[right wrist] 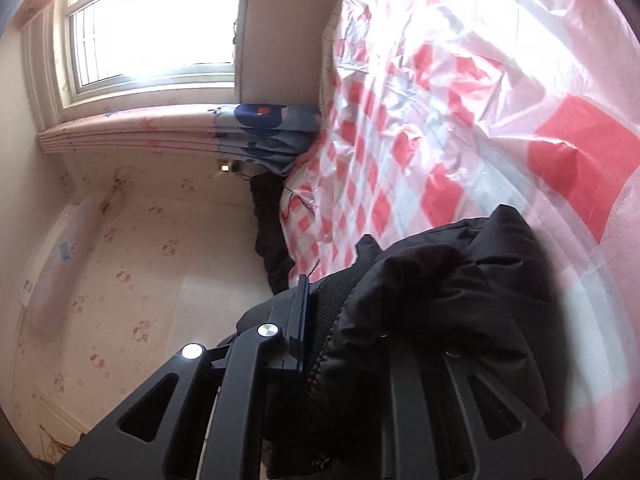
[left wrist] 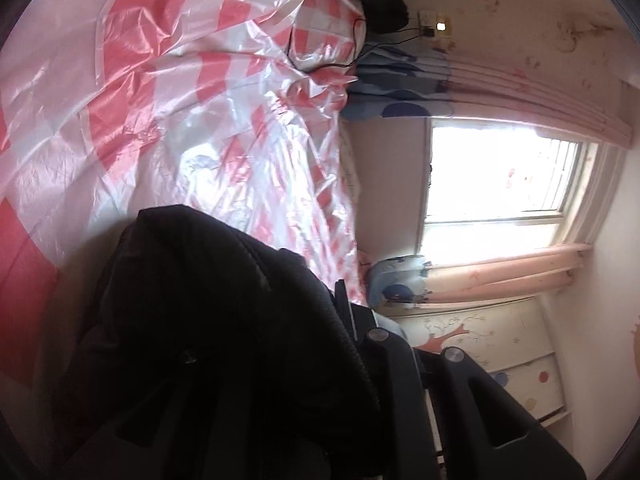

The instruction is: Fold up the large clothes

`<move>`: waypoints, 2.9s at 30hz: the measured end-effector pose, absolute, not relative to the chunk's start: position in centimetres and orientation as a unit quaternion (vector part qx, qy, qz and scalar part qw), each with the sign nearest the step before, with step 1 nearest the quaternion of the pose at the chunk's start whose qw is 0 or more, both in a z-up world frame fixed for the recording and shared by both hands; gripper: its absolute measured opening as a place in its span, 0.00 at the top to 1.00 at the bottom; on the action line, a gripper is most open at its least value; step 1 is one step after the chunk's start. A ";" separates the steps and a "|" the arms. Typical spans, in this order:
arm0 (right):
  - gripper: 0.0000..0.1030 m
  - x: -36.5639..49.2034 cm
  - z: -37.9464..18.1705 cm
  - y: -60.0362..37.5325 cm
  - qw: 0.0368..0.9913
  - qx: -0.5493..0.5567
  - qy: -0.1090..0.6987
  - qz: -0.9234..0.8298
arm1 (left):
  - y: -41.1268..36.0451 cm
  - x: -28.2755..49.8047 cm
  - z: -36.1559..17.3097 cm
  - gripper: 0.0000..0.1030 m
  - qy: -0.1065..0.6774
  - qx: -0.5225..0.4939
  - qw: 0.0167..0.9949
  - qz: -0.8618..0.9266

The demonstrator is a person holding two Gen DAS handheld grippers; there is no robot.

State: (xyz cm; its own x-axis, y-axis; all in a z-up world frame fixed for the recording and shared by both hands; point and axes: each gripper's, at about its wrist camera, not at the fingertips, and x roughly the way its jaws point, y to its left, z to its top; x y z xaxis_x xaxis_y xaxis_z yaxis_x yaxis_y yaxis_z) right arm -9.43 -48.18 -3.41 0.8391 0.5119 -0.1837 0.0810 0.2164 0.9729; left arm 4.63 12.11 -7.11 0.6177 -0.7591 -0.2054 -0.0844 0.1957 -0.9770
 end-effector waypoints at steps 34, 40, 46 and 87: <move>0.07 2.3 1.4 -29.0 0.875 0.097 0.473 0.036 | -0.1 8.0 1.2 0.20 0.419 -0.334 0.790 -0.299; 0.07 5.4 3.5 -25.7 0.893 0.034 0.447 0.041 | -1.7 7.8 1.6 0.20 0.414 -0.318 0.805 -0.281; 0.07 11.7 -3.8 -26.9 0.851 0.038 0.523 0.005 | -1.0 8.0 1.4 0.20 0.412 -0.317 0.811 -0.268; 0.07 -8.3 6.0 -28.8 0.935 0.076 0.345 0.016 | 2.9 1.9 5.9 0.12 0.350 -0.093 0.926 -0.111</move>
State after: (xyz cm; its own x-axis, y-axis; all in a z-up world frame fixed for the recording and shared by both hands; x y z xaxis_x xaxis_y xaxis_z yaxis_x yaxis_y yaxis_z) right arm -8.26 -28.80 6.00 0.7618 0.0817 -0.6426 0.0230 0.9880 0.1529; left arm 1.92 2.88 5.91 0.7305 -0.2712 -0.6268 0.1413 0.9579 -0.2499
